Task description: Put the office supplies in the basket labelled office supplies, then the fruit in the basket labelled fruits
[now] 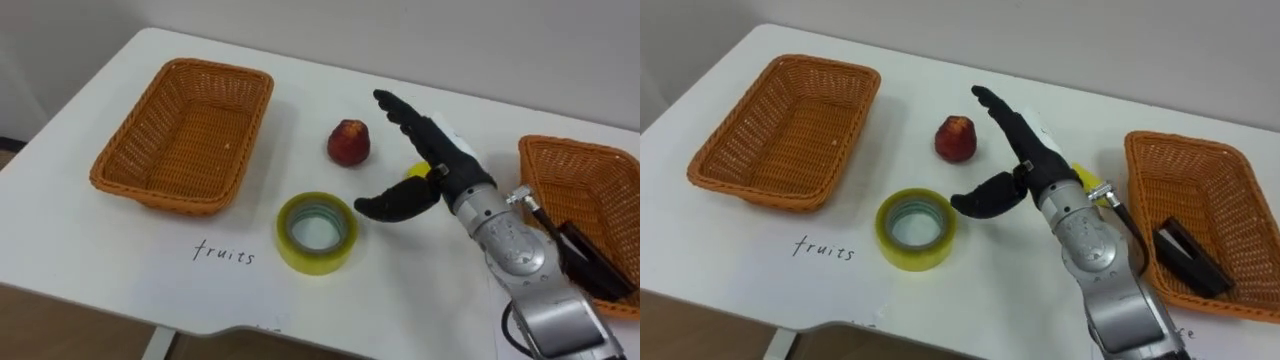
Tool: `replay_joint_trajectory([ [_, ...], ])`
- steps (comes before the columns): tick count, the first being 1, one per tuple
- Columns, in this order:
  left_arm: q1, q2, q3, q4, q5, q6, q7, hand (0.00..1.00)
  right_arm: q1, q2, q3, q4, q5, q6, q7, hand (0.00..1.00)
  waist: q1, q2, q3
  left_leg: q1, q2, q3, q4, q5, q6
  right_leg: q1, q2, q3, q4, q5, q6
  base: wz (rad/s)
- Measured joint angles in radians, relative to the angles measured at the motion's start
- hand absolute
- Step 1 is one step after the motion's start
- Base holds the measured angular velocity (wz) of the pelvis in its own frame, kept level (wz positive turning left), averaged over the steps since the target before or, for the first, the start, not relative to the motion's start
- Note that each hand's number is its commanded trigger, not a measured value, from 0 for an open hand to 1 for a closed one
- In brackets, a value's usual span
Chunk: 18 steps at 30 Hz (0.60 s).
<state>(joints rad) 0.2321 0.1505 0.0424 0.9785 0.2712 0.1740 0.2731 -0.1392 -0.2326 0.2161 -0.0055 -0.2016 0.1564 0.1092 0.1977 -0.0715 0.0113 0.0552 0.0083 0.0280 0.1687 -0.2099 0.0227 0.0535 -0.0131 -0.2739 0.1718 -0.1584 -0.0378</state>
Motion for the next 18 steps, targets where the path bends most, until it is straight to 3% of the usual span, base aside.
replay_joint_trajectory([
  [4,0.0,-0.002,-0.015,-0.001,0.002,0.001,-0.001,0.0,0.0,0.013,0.007,0.013,0.001,0.0,0.0,0.0,0.0,0.01,-0.0046,0.0,-0.001,0.0,-0.001,0.0,0.0,0.0,0.0,0.0,0.0,0.0,0.0,0.0],
  [18,0.004,-0.004,-0.026,-0.024,0.016,0.009,-0.001,0.0,-0.005,0.043,0.021,0.049,0.027,0.0,-0.004,0.0,0.007,0.009,-0.0053,0.0,-0.005,0.002,0.0,0.002,0.0,0.001,0.0,-0.001,0.0,0.0,0.001,0.0],
])
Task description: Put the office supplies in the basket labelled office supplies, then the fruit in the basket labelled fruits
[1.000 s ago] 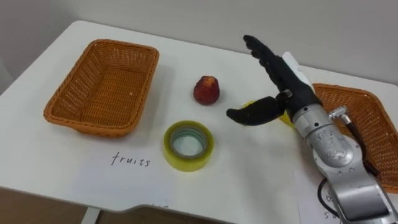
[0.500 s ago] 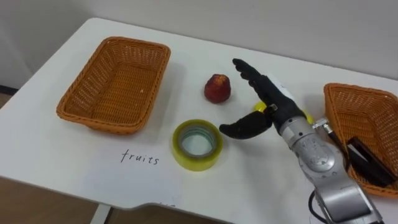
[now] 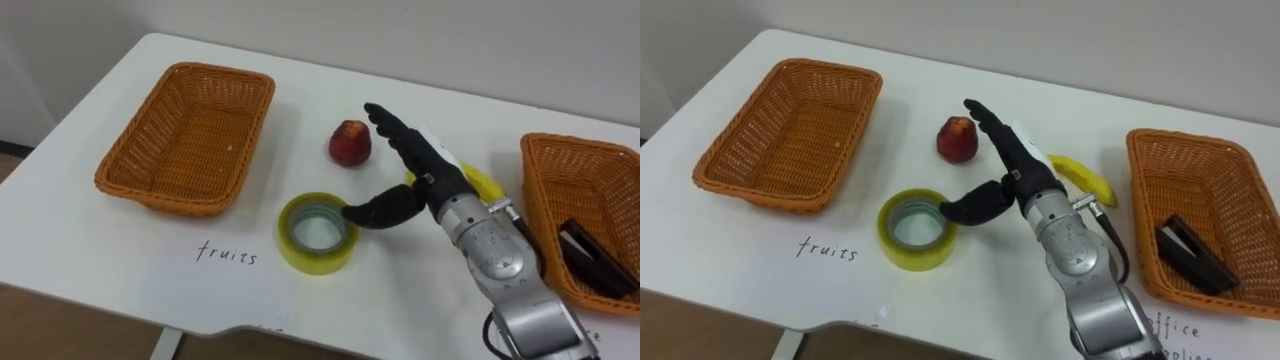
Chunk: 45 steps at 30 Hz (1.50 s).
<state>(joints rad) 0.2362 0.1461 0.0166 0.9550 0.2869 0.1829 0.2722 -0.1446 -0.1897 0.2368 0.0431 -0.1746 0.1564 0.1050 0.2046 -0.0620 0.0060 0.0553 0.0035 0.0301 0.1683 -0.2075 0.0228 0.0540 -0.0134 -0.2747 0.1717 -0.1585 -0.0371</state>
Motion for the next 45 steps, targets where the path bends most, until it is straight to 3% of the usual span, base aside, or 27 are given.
replay_joint_trajectory([
  [15,0.005,0.0,-0.001,0.002,0.011,0.039,-0.005,0.0,-0.044,-0.001,0.061,0.029,-0.004,0.021,-0.003,0.0,0.028,-0.001,-0.0001,-0.003,0.0,-0.005,-0.001,0.0,0.0,-0.003,-0.001,-0.004,-0.001,0.0,0.0,0.0],
  [23,0.0,0.0,0.02,0.005,0.042,0.057,-0.03,0.0,-0.053,0.002,0.07,0.064,-0.065,0.048,0.011,0.0,0.052,-0.019,-0.0054,-0.003,0.0,-0.005,0.0,0.0,0.0,-0.002,-0.001,-0.004,-0.001,0.0,0.0,0.0],
  [28,-0.01,0.0,0.02,0.007,0.048,0.057,-0.047,0.0,-0.066,0.004,0.093,0.107,-0.115,0.06,0.045,0.0,0.054,-0.029,0.0011,-0.006,0.001,-0.006,0.002,0.0,0.001,-0.003,-0.002,-0.003,-0.001,0.001,0.001,0.0],
  [39,-0.026,-0.001,0.02,0.008,0.058,0.058,-0.051,0.0,-0.081,0.003,0.094,0.106,-0.194,0.064,0.088,0.0,0.052,-0.027,0.0025,-0.008,0.001,-0.009,0.0,0.0,0.001,-0.004,-0.003,-0.008,-0.003,0.001,0.002,0.0],
  [45,-0.026,-0.001,0.02,-0.003,0.059,0.069,-0.051,0.0,-0.103,0.004,0.094,0.106,-0.236,0.087,0.152,0.0,0.051,-0.026,0.0032,-0.012,0.001,-0.012,0.001,0.0,0.001,-0.005,-0.005,-0.039,-0.003,0.001,0.002,0.0],
])
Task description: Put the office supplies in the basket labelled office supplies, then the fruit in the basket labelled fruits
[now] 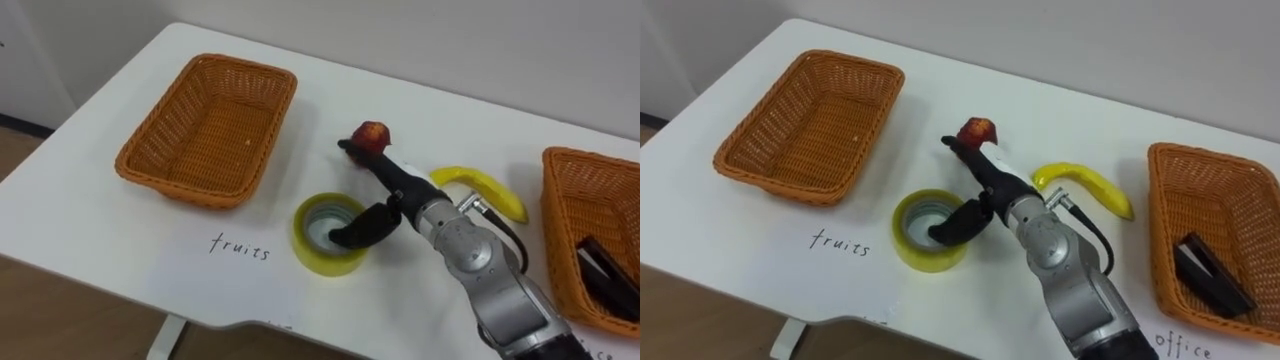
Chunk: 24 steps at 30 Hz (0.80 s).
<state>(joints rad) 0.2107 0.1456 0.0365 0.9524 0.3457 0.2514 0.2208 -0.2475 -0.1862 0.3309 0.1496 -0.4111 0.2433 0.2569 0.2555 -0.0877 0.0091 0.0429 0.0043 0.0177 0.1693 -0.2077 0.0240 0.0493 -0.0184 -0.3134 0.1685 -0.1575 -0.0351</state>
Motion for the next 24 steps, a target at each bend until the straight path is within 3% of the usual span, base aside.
replay_joint_trajectory([
  [16,-0.009,0.006,0.003,-0.022,0.001,0.009,0.008,0.0,-0.016,-0.001,0.001,-0.005,-0.035,0.042,0.114,0.0,0.009,-0.021,-0.0068,0.003,0.0,0.002,0.001,0.0,0.0,0.003,-0.002,-0.018,0.0,0.0,0.0,0.0],
  [18,-0.011,0.008,0.003,-0.022,0.0,0.009,0.008,0.0,-0.017,-0.002,0.001,-0.005,-0.035,0.043,0.128,0.14,0.014,-0.025,-0.0051,0.003,0.0,0.002,0.001,0.0,0.0,0.002,-0.002,-0.018,0.0,0.0,0.0,0.0],
  [19,-0.013,0.009,0.003,-0.022,0.0,0.009,0.008,0.0,-0.018,-0.002,0.001,-0.005,-0.035,0.043,0.137,0.38,0.018,-0.028,-0.0039,0.003,0.0,0.002,0.001,0.0,0.0,0.002,-0.002,-0.018,0.0,0.0,0.0,0.0],
  [20,-0.014,0.01,0.003,-0.022,0.0,0.009,0.008,0.0,-0.019,-0.003,0.001,-0.005,-0.035,0.044,0.141,0.5,0.02,-0.029,-0.0033,0.003,0.0,0.002,0.001,0.0,0.0,0.002,-0.002,-0.018,0.0,0.0,0.0,0.0],
  [22,-0.02,0.012,0.003,-0.022,0.0,0.009,0.008,0.0,-0.022,-0.003,0.001,-0.005,-0.035,0.056,0.159,1.0,0.025,-0.032,-0.0018,0.003,0.0,0.001,0.001,0.0,0.0,0.002,-0.002,-0.018,0.0,0.0,0.0,0.0],
  [24,-0.022,0.015,0.003,-0.022,0.001,0.009,0.007,0.0,-0.025,-0.002,0.005,-0.006,-0.045,0.056,0.158,1.0,0.027,-0.036,0.0003,0.002,0.0,0.001,0.0,0.0,0.0,0.002,-0.002,-0.018,0.0,0.0,0.0,0.0],
])
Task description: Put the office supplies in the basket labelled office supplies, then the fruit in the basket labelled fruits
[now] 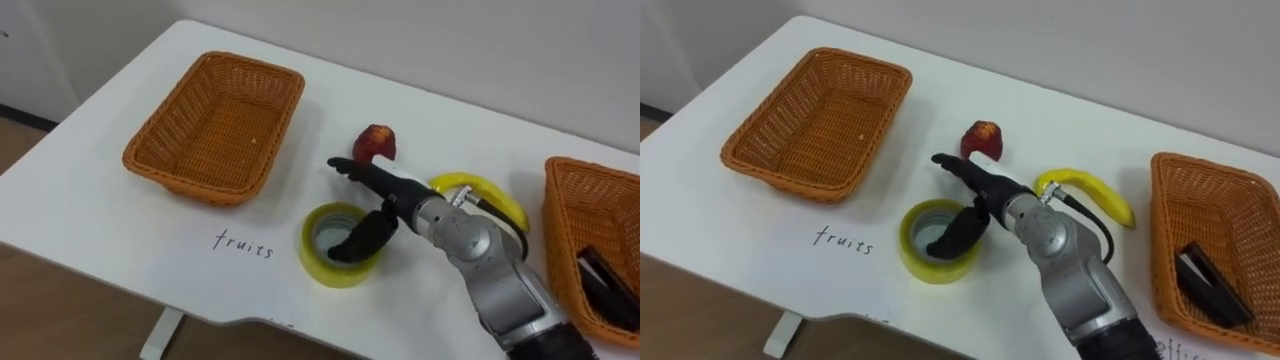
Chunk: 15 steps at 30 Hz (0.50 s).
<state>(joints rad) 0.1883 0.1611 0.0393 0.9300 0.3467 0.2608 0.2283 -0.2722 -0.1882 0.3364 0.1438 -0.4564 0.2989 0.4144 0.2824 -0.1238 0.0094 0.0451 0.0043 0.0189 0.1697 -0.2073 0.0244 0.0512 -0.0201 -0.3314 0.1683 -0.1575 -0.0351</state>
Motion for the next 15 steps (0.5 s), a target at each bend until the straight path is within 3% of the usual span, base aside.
replay_joint_trajectory([
  [15,-0.006,0.014,0.0,0.0,0.001,0.001,0.0,0.0,-0.023,-0.004,0.016,-0.001,-0.073,0.013,0.022,1.0,0.001,-0.006,-0.0003,0.0,0.0,-0.002,-0.003,-0.001,0.001,-0.001,0.005,0.006,-0.001,0.0,0.0,0.0],
])
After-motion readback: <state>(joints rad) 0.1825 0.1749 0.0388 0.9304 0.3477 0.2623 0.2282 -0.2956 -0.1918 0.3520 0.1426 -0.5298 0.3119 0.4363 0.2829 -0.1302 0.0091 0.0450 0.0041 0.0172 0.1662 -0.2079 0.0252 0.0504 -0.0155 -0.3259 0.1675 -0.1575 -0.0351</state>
